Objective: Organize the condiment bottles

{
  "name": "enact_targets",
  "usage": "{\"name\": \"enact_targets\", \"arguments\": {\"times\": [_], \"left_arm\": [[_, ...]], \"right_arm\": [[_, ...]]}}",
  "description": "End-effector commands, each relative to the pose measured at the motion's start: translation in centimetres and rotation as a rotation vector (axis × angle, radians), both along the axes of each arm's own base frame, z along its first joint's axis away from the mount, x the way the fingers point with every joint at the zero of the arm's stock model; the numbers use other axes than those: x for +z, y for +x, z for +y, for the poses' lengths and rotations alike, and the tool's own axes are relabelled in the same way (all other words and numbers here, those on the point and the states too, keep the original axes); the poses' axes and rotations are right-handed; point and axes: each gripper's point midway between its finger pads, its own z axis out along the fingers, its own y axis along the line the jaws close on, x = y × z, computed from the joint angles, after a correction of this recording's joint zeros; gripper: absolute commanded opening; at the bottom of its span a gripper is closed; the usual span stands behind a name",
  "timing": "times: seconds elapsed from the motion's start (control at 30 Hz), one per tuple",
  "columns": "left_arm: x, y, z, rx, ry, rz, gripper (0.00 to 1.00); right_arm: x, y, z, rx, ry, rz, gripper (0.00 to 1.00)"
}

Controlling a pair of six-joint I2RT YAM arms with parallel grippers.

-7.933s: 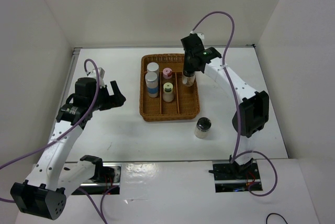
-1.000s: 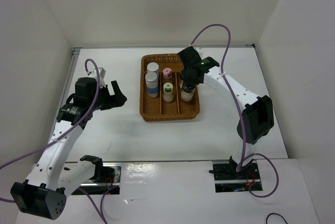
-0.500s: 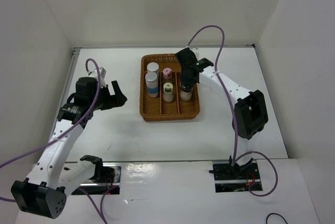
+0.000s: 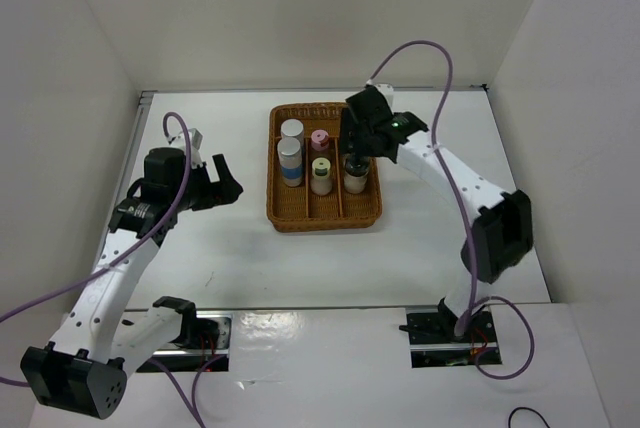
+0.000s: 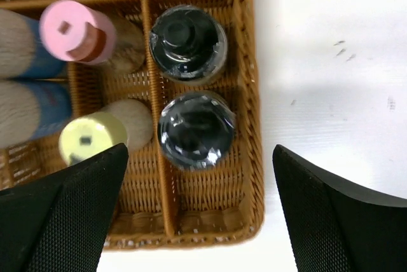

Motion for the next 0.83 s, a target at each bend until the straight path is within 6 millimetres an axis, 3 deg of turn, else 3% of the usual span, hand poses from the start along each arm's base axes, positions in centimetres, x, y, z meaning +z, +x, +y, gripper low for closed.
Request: {"name": "enact_targets", "arguments": {"times": [0.0,0.03,0.07,0.1,0.23,0.5,0.8], "left_arm": [[1.1,0.1,-0.2,-0.028,-0.002,-0.058,1.00],[1.1,0.1,-0.2,-0.028,-0.002,-0.058,1.00],[1.1,0.1,-0.2,-0.028,-0.002,-0.058,1.00],[1.3,0.0,-0.2,-0.028,-0.004,-0.067,1.00],[1.4,-0.1,-0.3,-0.037,-0.011,-0.078,1.00],[1.6,-0.1,-0.6,-0.057,-0.016,-0.088,1.00],[2.8,-0.3,-0.4,-0.049,-0.018,-0.144,1.00]], "right_arm": [[6.9,-1.7,-1.8,-0.028,0.083,-0.160,0.99],[7.6,-2.1,-2.0,-0.028,0.097,-0.182,0.99],[9.8,-2.9,-2.6,-0.043,0.136,-0.245,0.99],[8.9,-3.6,-3.1,-0.043,0.133,-0.240,0.99],[9.4,-5.9,-4.3,-0.037,0.196,-0.327,0.99],[4.8,-8.2,-6.1,-0.042,0.114,-0.237,0.99],[4.4,-9.1,-6.6,-0.042,0.128,-0.259,0.99]]}}
